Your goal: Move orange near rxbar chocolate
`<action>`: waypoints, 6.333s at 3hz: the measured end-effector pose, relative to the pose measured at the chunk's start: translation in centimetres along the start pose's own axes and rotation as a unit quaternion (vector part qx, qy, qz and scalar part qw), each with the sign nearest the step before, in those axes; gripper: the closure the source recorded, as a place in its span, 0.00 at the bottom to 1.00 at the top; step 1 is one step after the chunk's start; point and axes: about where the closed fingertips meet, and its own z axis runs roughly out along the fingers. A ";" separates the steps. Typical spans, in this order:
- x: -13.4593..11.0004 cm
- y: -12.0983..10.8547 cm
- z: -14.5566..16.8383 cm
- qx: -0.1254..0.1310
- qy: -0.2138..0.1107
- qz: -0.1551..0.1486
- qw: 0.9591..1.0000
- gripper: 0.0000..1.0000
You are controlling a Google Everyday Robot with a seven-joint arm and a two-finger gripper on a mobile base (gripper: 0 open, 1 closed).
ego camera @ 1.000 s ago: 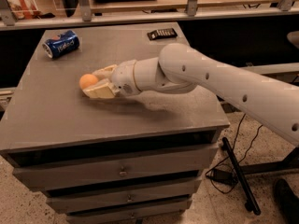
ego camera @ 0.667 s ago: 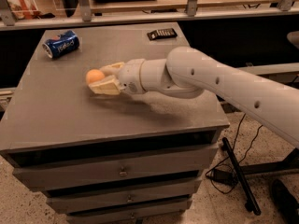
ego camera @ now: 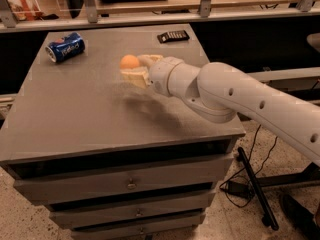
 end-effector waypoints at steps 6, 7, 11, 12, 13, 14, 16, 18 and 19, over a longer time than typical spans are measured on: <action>0.3 -14.4 -4.7 0.364 0.030 -0.058 0.929 1.00; 0.7 -17.9 -5.4 0.391 0.038 -0.030 0.919 1.00; 4.6 -21.5 -0.2 0.321 0.056 -0.005 0.945 1.00; 4.8 -22.4 0.5 0.318 0.058 -0.018 0.946 1.00; 5.1 -23.3 0.7 0.322 0.062 -0.024 0.944 1.00; 5.7 -24.9 1.8 0.322 0.067 -0.026 0.944 1.00; 6.8 -25.6 3.2 0.313 0.077 -0.017 0.946 0.75; 6.8 -25.3 3.4 0.306 0.086 -0.019 0.948 0.29; 6.6 -25.2 3.3 0.302 0.089 -0.021 0.949 0.06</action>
Offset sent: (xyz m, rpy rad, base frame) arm 0.0099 -0.0140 -0.0079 -0.0052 -0.0070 -0.2486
